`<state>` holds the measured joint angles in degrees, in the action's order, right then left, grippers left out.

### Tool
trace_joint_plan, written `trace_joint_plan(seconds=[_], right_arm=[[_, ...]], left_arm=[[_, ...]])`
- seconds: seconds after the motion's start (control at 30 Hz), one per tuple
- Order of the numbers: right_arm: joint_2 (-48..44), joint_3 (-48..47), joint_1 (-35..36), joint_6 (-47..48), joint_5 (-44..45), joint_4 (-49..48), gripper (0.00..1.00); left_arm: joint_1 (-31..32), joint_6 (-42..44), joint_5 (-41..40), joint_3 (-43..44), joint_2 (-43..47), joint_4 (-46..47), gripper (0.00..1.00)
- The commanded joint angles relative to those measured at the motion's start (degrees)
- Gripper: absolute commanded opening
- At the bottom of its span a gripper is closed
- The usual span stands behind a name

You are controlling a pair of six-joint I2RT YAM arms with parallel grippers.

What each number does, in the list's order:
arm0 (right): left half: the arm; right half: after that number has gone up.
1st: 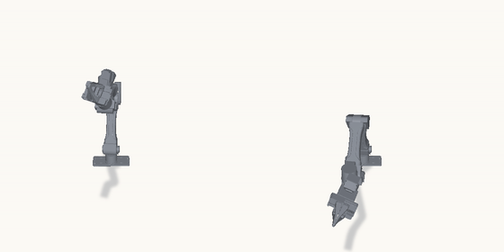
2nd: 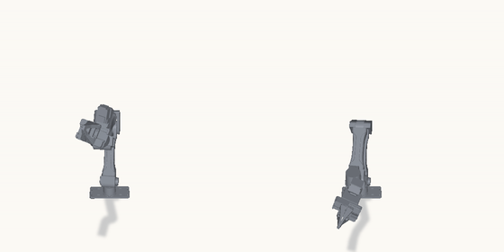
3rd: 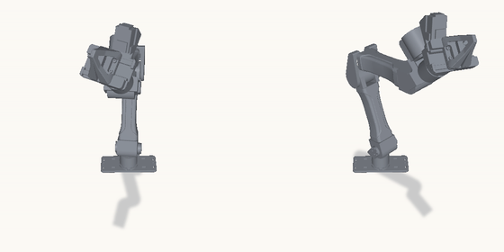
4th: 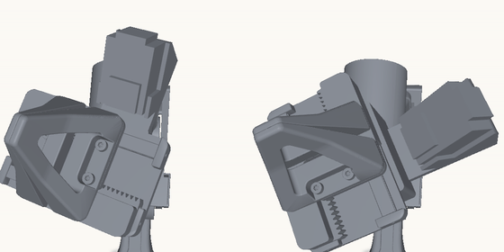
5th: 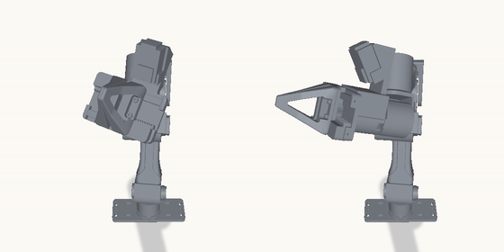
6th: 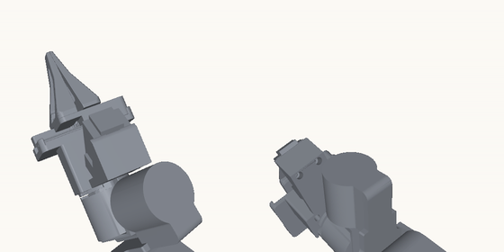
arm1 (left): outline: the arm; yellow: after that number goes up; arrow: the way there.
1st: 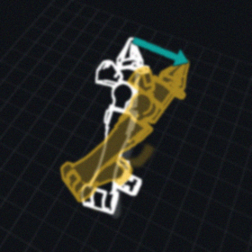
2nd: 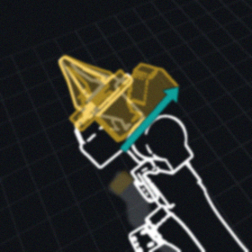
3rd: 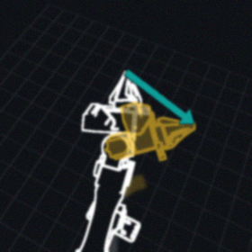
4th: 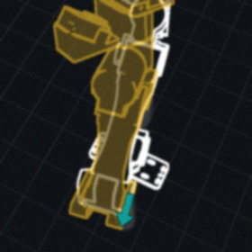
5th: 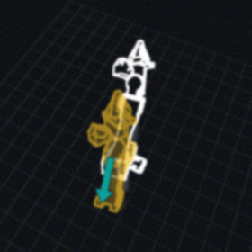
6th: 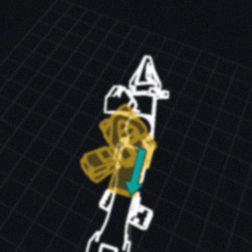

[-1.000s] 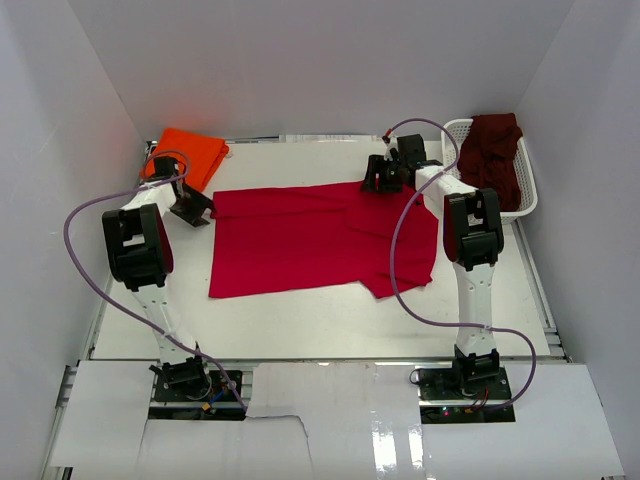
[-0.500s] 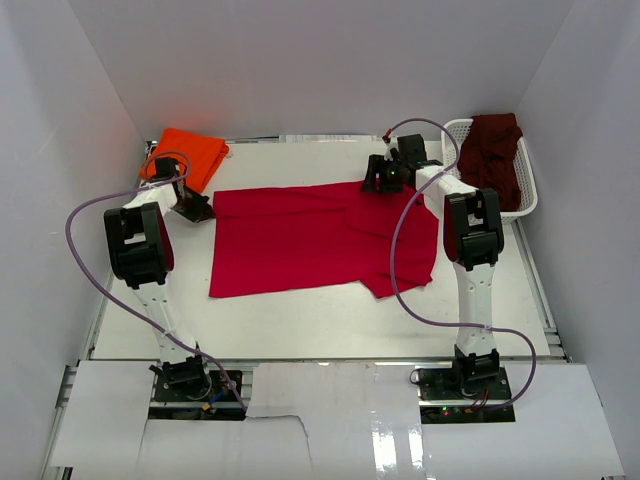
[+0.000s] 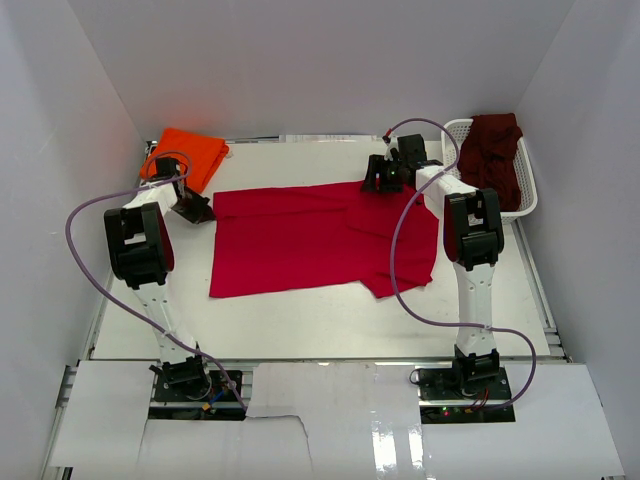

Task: Fold and stack the t-shirts
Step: Fold the flattened tshirt in 1/3 of the way

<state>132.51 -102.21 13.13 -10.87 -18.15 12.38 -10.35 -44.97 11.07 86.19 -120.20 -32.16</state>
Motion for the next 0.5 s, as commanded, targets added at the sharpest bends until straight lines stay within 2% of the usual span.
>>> trace_joint_plan(seconds=[0.0, 0.47], right_arm=[[1.3, 0.2, -0.9, 1.4, 1.6, 2.8, 0.70], [1.6, 0.0, -0.9, 1.4, 1.2, 2.9, 0.70]], left_arm=[[-0.5, 1.2, 0.1, 1.6, 4.3, -2.0, 0.00], [-3.4, 3.0, -0.7, 3.1, 5.4, -4.2, 0.00]])
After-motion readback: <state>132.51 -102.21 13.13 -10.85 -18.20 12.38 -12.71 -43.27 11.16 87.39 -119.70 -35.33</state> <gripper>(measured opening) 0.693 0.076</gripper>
